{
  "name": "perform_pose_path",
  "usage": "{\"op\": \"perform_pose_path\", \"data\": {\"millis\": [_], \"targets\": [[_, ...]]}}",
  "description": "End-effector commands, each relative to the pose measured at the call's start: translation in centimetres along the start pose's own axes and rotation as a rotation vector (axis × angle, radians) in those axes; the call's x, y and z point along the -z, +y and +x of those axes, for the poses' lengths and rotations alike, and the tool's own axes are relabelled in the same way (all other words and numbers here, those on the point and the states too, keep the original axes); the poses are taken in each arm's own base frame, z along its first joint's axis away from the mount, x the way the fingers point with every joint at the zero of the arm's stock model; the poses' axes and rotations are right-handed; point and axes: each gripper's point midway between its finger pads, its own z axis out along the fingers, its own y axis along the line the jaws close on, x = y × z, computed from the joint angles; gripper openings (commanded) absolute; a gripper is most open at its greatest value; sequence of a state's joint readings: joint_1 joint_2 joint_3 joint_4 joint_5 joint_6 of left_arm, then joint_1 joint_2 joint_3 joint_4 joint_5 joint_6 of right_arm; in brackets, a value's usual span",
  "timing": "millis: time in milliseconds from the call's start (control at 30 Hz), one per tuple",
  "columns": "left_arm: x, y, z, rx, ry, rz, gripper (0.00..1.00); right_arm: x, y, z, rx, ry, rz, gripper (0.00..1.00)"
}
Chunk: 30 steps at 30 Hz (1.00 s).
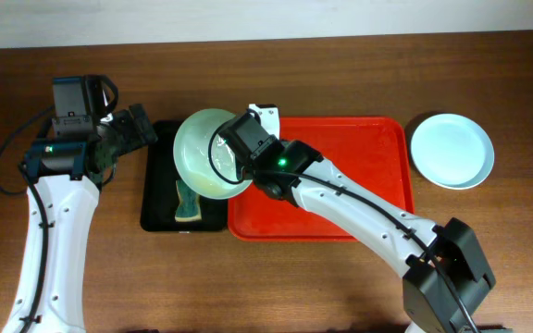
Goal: Clean dirty plates on tray and stack at the side
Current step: 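Lift the blue plate with the right gripper and tilt it over the black tray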
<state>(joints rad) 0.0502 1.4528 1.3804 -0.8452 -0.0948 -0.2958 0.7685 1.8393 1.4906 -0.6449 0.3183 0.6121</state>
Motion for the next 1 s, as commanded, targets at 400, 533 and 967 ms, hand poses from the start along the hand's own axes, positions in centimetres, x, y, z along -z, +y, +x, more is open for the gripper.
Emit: {"op": "perform_pose_path", "data": {"millis": [400,533,967], "targets": [[0.2,0.3,-0.3,0.014,-0.009,-0.011,0.99,3.8,-0.1,-7.2,0.133,-0.246,0.122,0.04],[0.2,0.3,-0.3,0.014,-0.009,-0.011,0.99,4.8,0.2,-9.0,0.224,-0.303,0.140,0.04],[0.2,0.3,-0.3,0.014,-0.009,-0.011,0.99,7.5,5.5,-10.9,0.592,-0.473,0.136,0.04]]}}
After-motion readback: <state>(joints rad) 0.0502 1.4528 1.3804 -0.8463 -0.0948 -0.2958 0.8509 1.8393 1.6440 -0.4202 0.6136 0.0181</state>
